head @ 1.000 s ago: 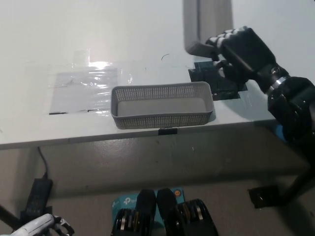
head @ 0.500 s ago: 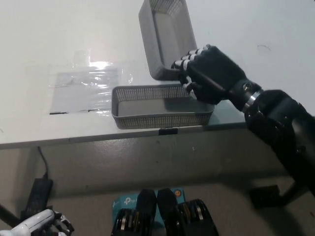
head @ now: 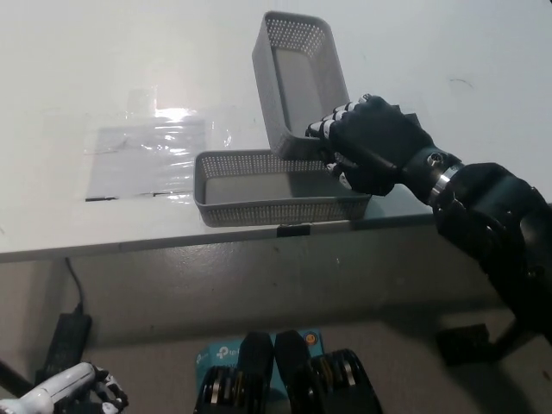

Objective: The robot uses its right hand to pick up the grey box kept on the middle on the desk and place it on top of another box next to it in a right angle

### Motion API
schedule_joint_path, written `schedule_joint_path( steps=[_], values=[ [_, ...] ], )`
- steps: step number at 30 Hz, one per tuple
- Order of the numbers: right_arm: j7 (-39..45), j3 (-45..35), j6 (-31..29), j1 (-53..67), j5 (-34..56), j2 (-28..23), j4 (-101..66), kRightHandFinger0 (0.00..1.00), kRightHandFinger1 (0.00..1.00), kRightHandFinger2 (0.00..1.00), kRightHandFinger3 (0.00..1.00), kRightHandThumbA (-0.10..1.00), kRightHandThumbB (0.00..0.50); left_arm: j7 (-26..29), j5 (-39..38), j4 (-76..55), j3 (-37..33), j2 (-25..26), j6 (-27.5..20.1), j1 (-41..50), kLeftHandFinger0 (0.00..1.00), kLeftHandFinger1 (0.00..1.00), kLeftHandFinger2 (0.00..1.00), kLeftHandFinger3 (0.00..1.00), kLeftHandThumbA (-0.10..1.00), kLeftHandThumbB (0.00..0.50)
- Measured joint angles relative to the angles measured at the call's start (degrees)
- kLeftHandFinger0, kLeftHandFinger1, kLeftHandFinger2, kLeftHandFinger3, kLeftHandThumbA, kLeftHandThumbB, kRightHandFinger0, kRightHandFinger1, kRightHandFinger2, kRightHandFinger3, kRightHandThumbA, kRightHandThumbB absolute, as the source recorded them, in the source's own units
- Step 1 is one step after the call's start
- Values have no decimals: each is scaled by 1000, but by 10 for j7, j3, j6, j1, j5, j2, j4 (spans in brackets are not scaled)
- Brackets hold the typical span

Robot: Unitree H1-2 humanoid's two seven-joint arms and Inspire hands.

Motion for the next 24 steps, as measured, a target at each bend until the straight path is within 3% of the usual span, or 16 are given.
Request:
schedule_joint_path(
  steps=[1,3,6,8,9,12,13,16,18,19,20,22,24],
  values=[
    [5,0,1,0,0,-1,-3,0,1,344,218,-100,314,0,0,0,0,0,0,0,414,358,559,583,500,373],
    [14,0,4,0,0,-4,-12,0,0,294,39,-100,314,0,0,0,0,0,0,0,400,344,546,568,487,369],
    [27,0,7,0,-1,-5,-24,0,0,296,7,-100,298,0,1,0,1,0,0,-2,430,363,562,578,490,356],
    [37,0,9,0,-2,-6,-33,0,0,287,52,-100,300,0,1,0,4,-1,0,-3,425,356,569,568,479,351],
    [42,0,10,0,-2,-6,-36,0,0,300,176,-100,333,0,1,0,5,-1,0,-4,377,335,540,553,490,346],
    [59,0,16,0,-2,-5,-48,0,0,222,335,-100,363,-1,1,0,15,-2,1,-5,379,330,540,567,478,344],
    [64,0,17,0,-2,-5,-51,0,0,195,199,-100,391,-1,1,0,18,-3,1,-5,352,295,489,535,468,314],
    [82,1,23,-1,-6,-3,-59,0,0,211,31,-100,379,-1,1,0,25,-6,1,-6,287,243,429,463,403,283],
    [97,3,30,-3,-9,3,-62,0,0,263,54,-100,368,-1,0,0,28,-11,1,-8,256,236,423,454,384,255],
    [104,4,33,-3,-10,5,-63,0,1,282,155,-100,349,-1,0,0,30,-12,1,-9,247,228,419,458,381,238],
    [109,5,35,-4,-12,7,-64,0,0,280,324,-100,322,-1,0,1,30,-13,1,-10,227,216,411,456,336,196],
    [122,7,43,-4,-14,12,-67,0,0,187,297,-100,310,-1,-1,2,32,-15,1,-12,230,214,396,451,286,165],
    [133,10,49,-4,-16,15,-67,0,0,205,289,-100,316,-1,0,4,34,-17,1,-13,217,209,387,463,265,139]
  ],
)
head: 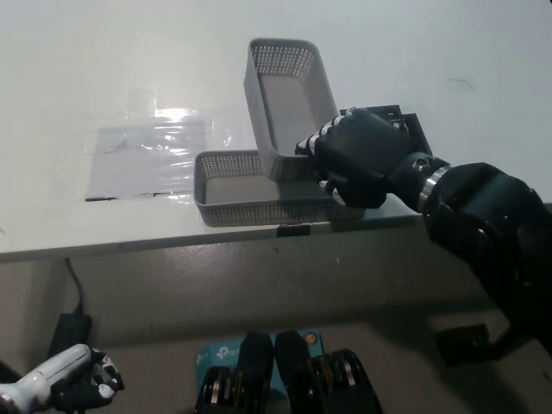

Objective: The robot uses its right hand to pick up the grey box kept on the middle on the desk and place it on top of another box next to it in a right angle

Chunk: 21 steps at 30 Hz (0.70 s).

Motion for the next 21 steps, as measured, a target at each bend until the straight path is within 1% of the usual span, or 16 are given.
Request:
schedule_joint_path(
  steps=[1,3,4,5,6,7,8,10,11,12,13,14,16,17,19,21],
  values=[
    [3,1,3,0,-1,1,0,0,0,166,226,-100,332,-1,1,0,2,-1,0,0,216,206,388,473,243,123],
    [8,3,7,0,-3,2,1,0,0,211,177,-100,327,-2,2,1,3,-3,0,0,224,211,404,485,227,124],
    [11,5,11,0,-6,4,3,0,0,239,190,-100,318,-2,2,1,3,-3,0,0,217,203,391,479,221,127],
    [13,7,13,0,-8,5,5,0,0,264,279,-100,315,-2,3,1,3,-3,0,0,227,209,396,476,215,130],
    [15,9,15,0,-10,7,7,0,0,270,312,-100,311,-2,3,2,4,-4,0,0,232,211,398,475,211,129],
    [17,11,17,0,-11,8,9,0,27,325,409,-100,307,-2,3,2,5,-4,0,0,218,201,385,476,220,128],
    [18,12,19,0,-12,9,10,0,0,293,487,-100,284,-2,3,3,5,-5,0,0,212,199,382,476,227,127],
    [20,13,22,1,-13,11,14,0,0,274,532,-100,251,-4,4,5,5,-5,0,-1,228,217,403,485,231,124],
    [20,13,23,1,-13,11,16,0,0,262,367,-100,249,-5,4,6,6,-5,0,-1,228,215,405,497,226,119],
    [21,14,25,2,-14,11,19,0,1,285,268,-100,243,-7,4,6,7,-5,0,-1,219,208,399,494,222,127],
    [22,15,27,3,-15,12,23,0,3,329,226,-100,233,-7,4,7,8,-5,0,-1,214,205,396,489,220,127],
    [22,16,29,3,-15,12,26,0,0,287,96,-100,254,-8,4,7,8,-6,0,-2,237,233,420,491,229,123],
    [22,17,33,6,-16,14,37,0,0,223,134,-100,268,-9,4,8,10,-6,0,-3,253,246,432,489,231,123],
    [22,17,34,8,-16,14,40,0,0,197,110,-100,276,-9,4,8,10,-6,0,-4,243,228,420,488,231,118],
    [22,19,36,12,-18,15,45,0,1,249,255,-100,242,-10,4,8,11,-6,0,-8,235,216,402,478,227,120],
    [23,22,38,15,-21,16,44,0,0,232,223,-100,224,-11,5,9,13,-7,0,-10,244,218,400,485,238,123]
  ],
)
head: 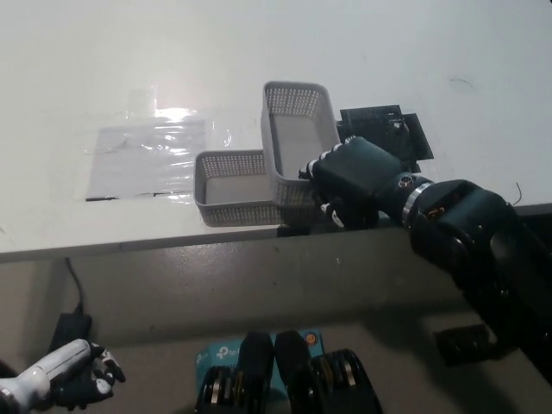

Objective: The robot uses its right hand to pick up the grey box kept on the middle on the desk and place it on top of another box next to it in a right angle

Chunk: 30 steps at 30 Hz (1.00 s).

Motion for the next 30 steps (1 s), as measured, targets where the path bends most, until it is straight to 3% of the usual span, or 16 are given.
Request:
schedule_joint_path(
  steps=[1,5,7,10,12,14,16,17,19,21,22,24,26,27,28,30],
  values=[
    [0,1,1,0,-1,1,0,0,0,219,89,-100,227,-1,0,0,1,0,0,0,273,227,398,480,232,119],
    [-2,1,6,5,-1,4,0,0,0,319,38,-100,258,-7,0,0,2,-1,0,-1,252,229,419,479,228,119],
    [-4,1,8,10,-2,7,-2,0,0,329,138,-100,260,-8,1,0,2,0,0,-1,244,223,405,462,230,120],
    [-8,1,11,20,-3,12,-10,0,0,272,52,-100,325,-8,1,0,2,-1,0,-1,226,210,399,460,238,127],
    [-10,1,11,24,-2,13,-13,0,0,277,28,-100,328,-8,2,0,2,-1,0,-1,219,204,391,455,218,123],
    [-11,1,11,26,-2,14,-17,0,11,345,188,-100,343,-8,3,0,3,-2,0,-1,210,201,386,461,209,120],
    [-14,1,11,29,-4,15,-20,0,37,423,188,-100,249,-8,3,0,4,-2,0,-1,213,205,389,465,218,115],
    [-16,1,11,29,-5,14,-21,0,64,462,339,-100,221,-9,4,0,4,-2,0,-1,211,208,395,466,220,114],
    [-17,1,11,29,-9,14,-21,0,90,455,454,-100,181,-9,4,1,5,-3,0,-1,213,212,410,482,223,116],
    [-16,3,10,28,-15,13,-21,0,71,405,707,-81,93,-9,4,1,7,-3,0,-1,223,203,402,487,231,121],
    [-13,5,10,26,-18,12,-22,0,48,367,713,-81,70,-10,4,2,7,-3,0,-1,221,202,400,486,232,121],
    [-4,9,11,22,-27,9,-24,0,0,249,848,216,129,-11,4,2,7,-3,0,-1,223,203,394,481,230,121],
    [4,14,12,16,-39,6,-27,0,0,218,1000,501,181,-11,4,2,7,-3,0,-1,209,199,389,478,214,125],
    [8,18,12,12,-45,3,-30,0,1,364,1000,667,227,-11,4,2,7,-3,0,0,200,196,382,474,209,128],
    [14,23,12,8,-53,-1,-32,0,0,347,1000,675,225,-11,4,2,7,-3,0,0,199,195,382,472,207,128],
    [23,31,12,-2,-71,-6,-39,0,18,645,1000,868,320,-11,4,2,7,-4,0,0,211,195,373,466,219,127]
  ],
)
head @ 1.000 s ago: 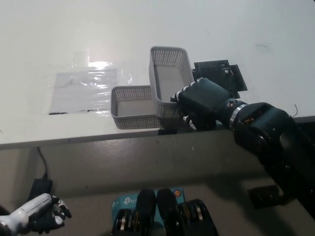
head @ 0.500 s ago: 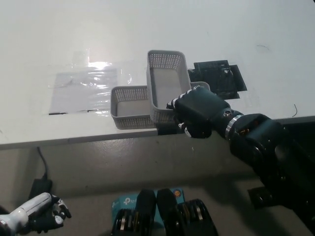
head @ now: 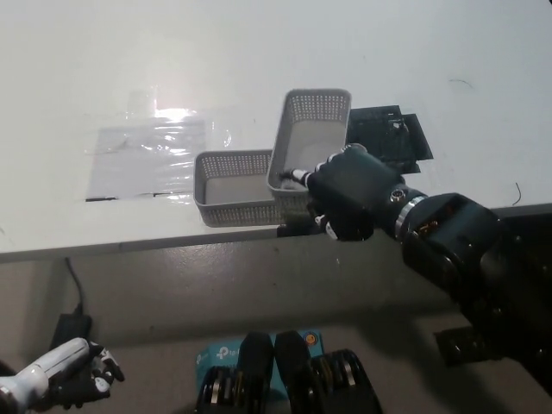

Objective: The robot uses its right hand to pick up the grey box kept on the middle on the desk and place it on top of another box next to it in a right angle

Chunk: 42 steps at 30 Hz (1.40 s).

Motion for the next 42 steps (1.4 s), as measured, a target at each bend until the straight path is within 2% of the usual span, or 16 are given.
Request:
schedule_joint_path(
  steps=[1,2,5,8,13,14,19,23,29,34,36,37,38,39,41,42],
  values=[
    [5,3,1,-5,-8,-2,-3,0,22,963,1000,930,350,0,0,0,0,0,0,0,201,188,371,467,221,128],
    [16,8,3,-12,-22,-4,-10,0,11,1000,1000,915,367,0,0,0,0,0,0,0,198,188,374,475,231,127],
    [41,15,6,-23,-48,-6,-19,10,121,1000,1000,958,389,0,0,0,0,0,0,1,213,197,384,472,234,128],
    [57,16,6,-24,-66,-7,-25,0,138,1000,1000,961,393,0,2,0,0,-1,0,3,218,203,386,465,210,125],
    [67,16,5,-24,-82,-6,-29,0,76,1000,1000,890,366,0,3,0,0,-1,0,3,167,171,361,464,215,133],
    [66,15,5,-24,-83,-6,-29,0,6,1000,1000,883,312,0,4,0,0,-1,0,3,171,174,372,483,214,121],
    [64,7,4,-22,-82,-3,-29,0,5,1000,1000,822,273,0,5,0,0,-1,0,3,178,181,395,505,220,121],
    [57,2,2,-18,-81,-1,-29,0,0,1000,1000,747,222,0,4,0,0,-2,0,3,157,158,348,457,220,129],
    [52,1,-4,-15,-80,0,-27,0,20,988,1000,655,195,0,3,0,0,-3,0,5,167,176,384,469,202,123],
    [48,-8,-4,-10,-78,5,-25,0,43,956,1000,628,221,0,1,0,0,-3,0,7,156,170,380,458,211,131],
    [47,-15,-3,-7,-77,8,-26,28,141,1000,1000,576,227,0,1,0,0,-4,0,8,165,171,392,462,216,124],
    [47,-24,-2,-4,-76,11,-26,92,284,1000,1000,561,221,0,1,0,0,-5,0,9,173,175,392,466,224,124],
    [47,-31,-1,-2,-75,14,-26,91,286,1000,1000,560,221,0,2,0,0,-5,0,9,173,175,392,467,225,124],
    [47,-35,0,-1,-74,17,-26,220,505,1000,1000,566,216,0,2,0,0,-5,0,9,181,170,389,474,221,123],
    [47,-46,5,6,-69,22,-26,320,667,1000,1000,573,202,0,2,0,0,-6,0,9,161,162,384,475,224,130],
    [47,-51,7,9,-66,25,-26,384,919,1000,1000,621,222,0,2,0,0,-6,0,9,147,160,372,464,216,131]
  ],
)
